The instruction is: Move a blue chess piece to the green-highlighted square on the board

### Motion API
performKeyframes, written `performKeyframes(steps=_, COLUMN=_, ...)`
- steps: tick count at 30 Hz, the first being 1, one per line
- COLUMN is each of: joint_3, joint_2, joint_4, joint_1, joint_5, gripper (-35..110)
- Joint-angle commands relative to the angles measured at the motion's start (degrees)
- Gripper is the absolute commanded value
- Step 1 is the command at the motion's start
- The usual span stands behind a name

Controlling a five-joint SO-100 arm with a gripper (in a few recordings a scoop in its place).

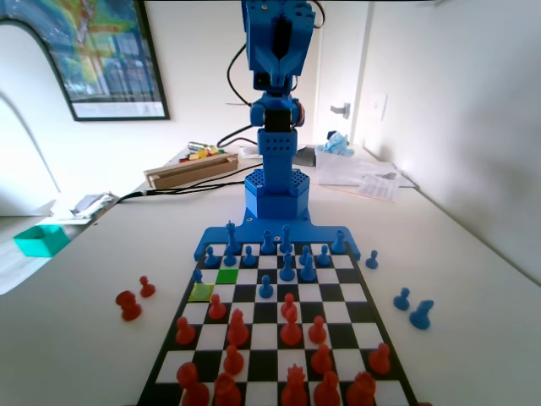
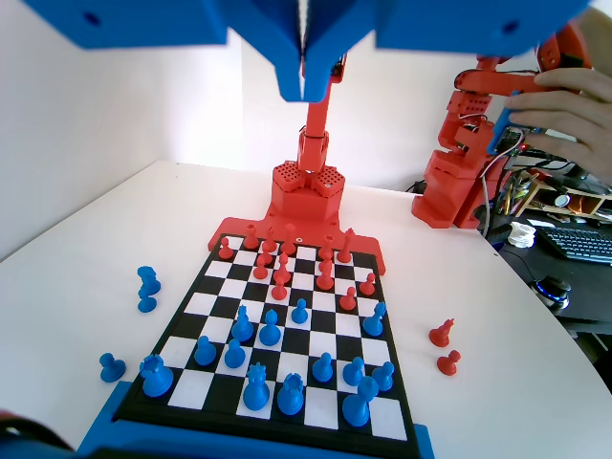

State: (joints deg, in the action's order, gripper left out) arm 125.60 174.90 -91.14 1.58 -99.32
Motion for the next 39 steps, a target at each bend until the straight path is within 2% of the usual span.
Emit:
performKeyframes(steps=1, joint_3=-0.4, joint_2=0.2, joint_4=1.1, joint_1=-0.4, joint_5=0.1, gripper=1)
performKeyframes(steps=9, joint_3=-0.4, joint_2=0.2, joint_4=1.1, joint_1=-0.4, joint_5=0.1, gripper=5)
performKeyframes(steps=17, joint_3=-1.5, joint_2=-0.3, joint_4=1.3, joint_1=-1.1, joint_5=2.1, gripper=1)
performKeyframes(steps=27, joint_3=-18.6, joint_2=-16.1, joint_4=-1.4, joint_1=2.2, joint_5=8.6, gripper=1)
performKeyframes(steps=32, joint_3=-20.9, joint_2=-24.8, joint_4=-2.1, joint_1=8.7, joint_5=6.0, gripper=1)
performKeyframes(steps=39, joint_3=-18.5, joint_2=-33.9, joint_4=-0.5, joint_1=15.7, joint_5=-4.8, gripper=1)
